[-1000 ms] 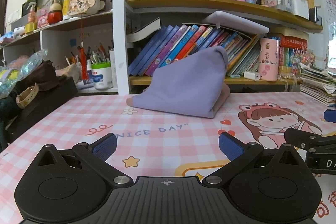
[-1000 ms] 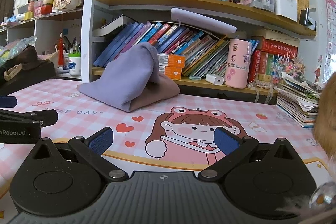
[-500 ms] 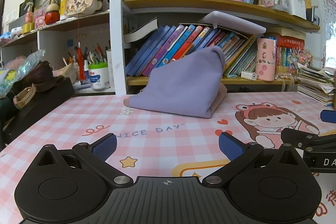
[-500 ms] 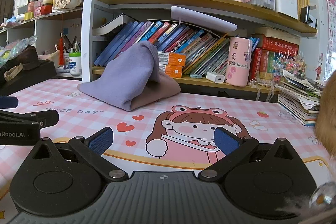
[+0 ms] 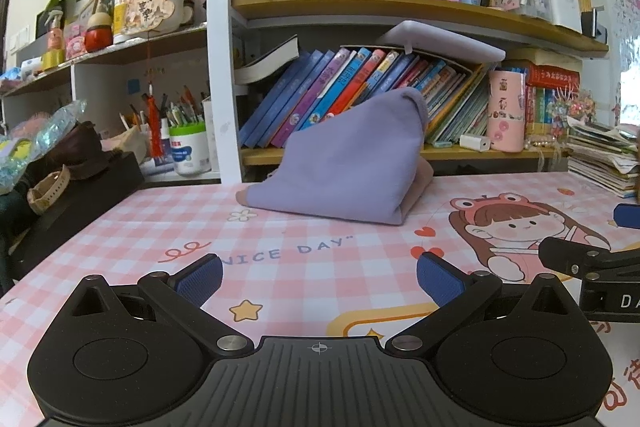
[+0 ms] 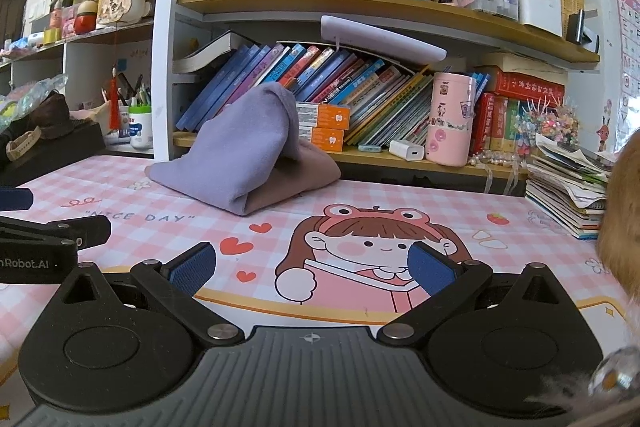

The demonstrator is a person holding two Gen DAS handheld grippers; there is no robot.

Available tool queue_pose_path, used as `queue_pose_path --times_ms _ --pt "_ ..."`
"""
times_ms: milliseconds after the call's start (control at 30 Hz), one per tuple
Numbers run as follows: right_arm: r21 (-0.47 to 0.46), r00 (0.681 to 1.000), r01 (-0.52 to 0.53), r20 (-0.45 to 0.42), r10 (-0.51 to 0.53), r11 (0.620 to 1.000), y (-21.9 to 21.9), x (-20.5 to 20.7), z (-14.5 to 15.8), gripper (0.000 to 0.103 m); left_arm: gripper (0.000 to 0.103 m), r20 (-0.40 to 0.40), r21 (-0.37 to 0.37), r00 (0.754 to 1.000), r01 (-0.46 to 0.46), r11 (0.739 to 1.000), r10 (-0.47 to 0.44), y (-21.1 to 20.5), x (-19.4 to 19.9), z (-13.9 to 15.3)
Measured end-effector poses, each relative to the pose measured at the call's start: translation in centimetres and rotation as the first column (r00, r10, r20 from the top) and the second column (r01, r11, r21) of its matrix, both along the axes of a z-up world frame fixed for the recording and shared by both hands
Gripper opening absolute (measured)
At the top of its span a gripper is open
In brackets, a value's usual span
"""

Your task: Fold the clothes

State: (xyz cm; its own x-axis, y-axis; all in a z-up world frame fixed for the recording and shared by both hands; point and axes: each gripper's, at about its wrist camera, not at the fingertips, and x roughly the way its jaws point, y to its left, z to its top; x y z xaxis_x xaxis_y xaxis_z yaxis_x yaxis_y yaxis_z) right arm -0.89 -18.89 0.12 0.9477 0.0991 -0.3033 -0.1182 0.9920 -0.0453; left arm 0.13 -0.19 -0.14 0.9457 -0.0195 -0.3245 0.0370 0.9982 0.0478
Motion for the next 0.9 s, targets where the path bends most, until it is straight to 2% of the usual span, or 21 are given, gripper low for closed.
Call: queue_pose_path --times_ms 367,567,900 --pt "0.003 1.000 0.000 -0.002 0.000 1.000 -0.12 0.10 0.08 0.103 0.103 0.001 0.008 1.000 0.020 1.000 -0.020 -0.16 -0.03 0.06" --pt "0.003 1.000 0.003 -0.001 -0.003 1.000 -0.13 0.09 0.03 0.103 0.103 0.005 -0.008 1.000 -0.008 1.000 0.008 0.18 -0.07 0.10" --pt "0.024 1.000 0.010 0.010 -0.010 1.000 -0.56 -0.16 0.03 0.103 0.103 0.009 0.027 1.000 -0.005 1.000 0.005 -0.32 -0.09 0.16"
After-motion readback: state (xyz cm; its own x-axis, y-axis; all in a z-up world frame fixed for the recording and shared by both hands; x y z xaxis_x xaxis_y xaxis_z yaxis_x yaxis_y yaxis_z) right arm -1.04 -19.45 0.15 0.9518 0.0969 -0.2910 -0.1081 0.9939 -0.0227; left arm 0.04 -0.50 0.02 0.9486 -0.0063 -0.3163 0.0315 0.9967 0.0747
